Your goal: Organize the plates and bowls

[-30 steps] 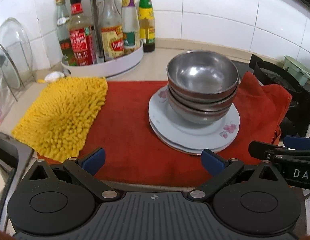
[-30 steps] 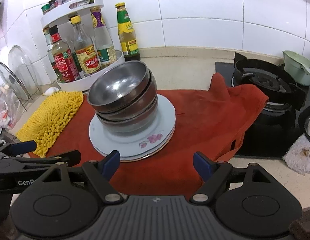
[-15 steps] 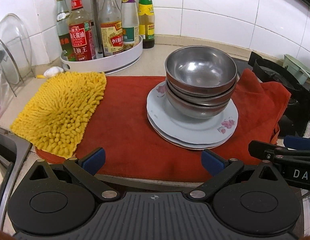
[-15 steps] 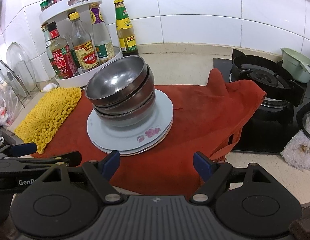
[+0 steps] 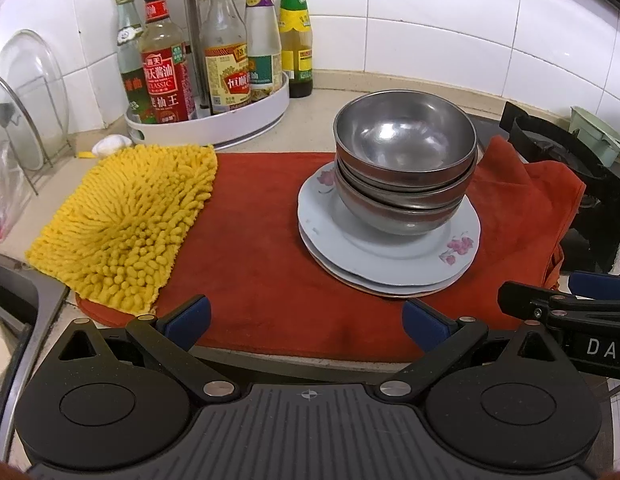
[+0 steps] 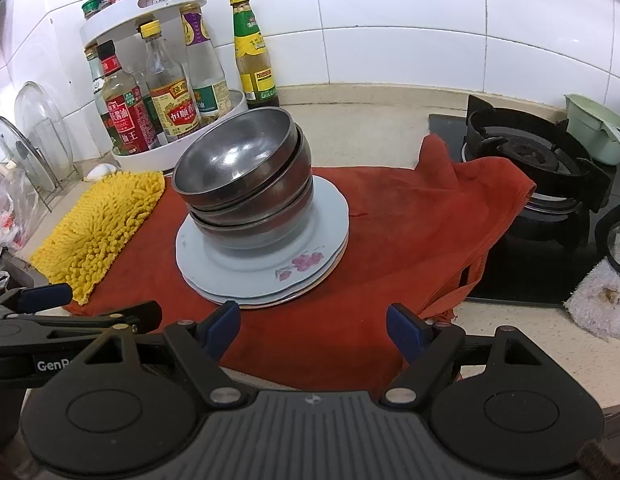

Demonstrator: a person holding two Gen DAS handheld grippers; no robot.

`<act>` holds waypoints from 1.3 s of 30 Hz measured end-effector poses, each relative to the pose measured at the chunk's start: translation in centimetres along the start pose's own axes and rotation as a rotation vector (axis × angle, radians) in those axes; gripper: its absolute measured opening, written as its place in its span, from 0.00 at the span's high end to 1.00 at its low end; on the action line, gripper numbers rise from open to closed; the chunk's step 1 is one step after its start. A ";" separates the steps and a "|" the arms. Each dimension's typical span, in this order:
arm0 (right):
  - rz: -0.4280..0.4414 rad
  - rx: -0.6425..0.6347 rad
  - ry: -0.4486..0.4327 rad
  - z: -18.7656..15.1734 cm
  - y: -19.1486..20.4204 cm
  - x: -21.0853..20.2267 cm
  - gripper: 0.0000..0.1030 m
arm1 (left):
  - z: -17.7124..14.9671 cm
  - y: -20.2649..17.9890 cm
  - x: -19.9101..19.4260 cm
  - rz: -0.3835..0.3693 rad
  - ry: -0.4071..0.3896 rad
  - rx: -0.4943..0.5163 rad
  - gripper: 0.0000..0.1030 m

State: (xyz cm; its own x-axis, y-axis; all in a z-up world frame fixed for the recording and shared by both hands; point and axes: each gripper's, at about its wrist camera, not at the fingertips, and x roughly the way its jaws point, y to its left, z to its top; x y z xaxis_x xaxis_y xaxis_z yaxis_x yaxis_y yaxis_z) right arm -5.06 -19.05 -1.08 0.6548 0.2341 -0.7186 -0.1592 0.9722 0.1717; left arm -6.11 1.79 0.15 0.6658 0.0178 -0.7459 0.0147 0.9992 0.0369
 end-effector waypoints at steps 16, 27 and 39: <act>0.004 -0.001 0.008 0.0 0.0 0.3 0.27 | 0.0 -0.1 0.1 0.015 0.007 0.001 0.01; 0.002 -0.002 0.010 0.0 0.0 0.4 0.27 | 0.0 -0.1 0.2 0.015 0.013 -0.003 0.01; 0.002 0.000 0.011 0.0 0.0 0.4 0.27 | 0.0 -0.1 0.3 0.020 0.013 -0.004 0.01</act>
State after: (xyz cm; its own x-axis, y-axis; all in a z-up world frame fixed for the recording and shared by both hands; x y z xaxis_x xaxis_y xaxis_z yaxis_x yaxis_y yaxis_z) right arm -4.79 -18.94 -1.34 0.6467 0.2356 -0.7254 -0.1603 0.9718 0.1728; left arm -5.89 1.70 -0.09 0.6564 0.0383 -0.7535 -0.0014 0.9988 0.0495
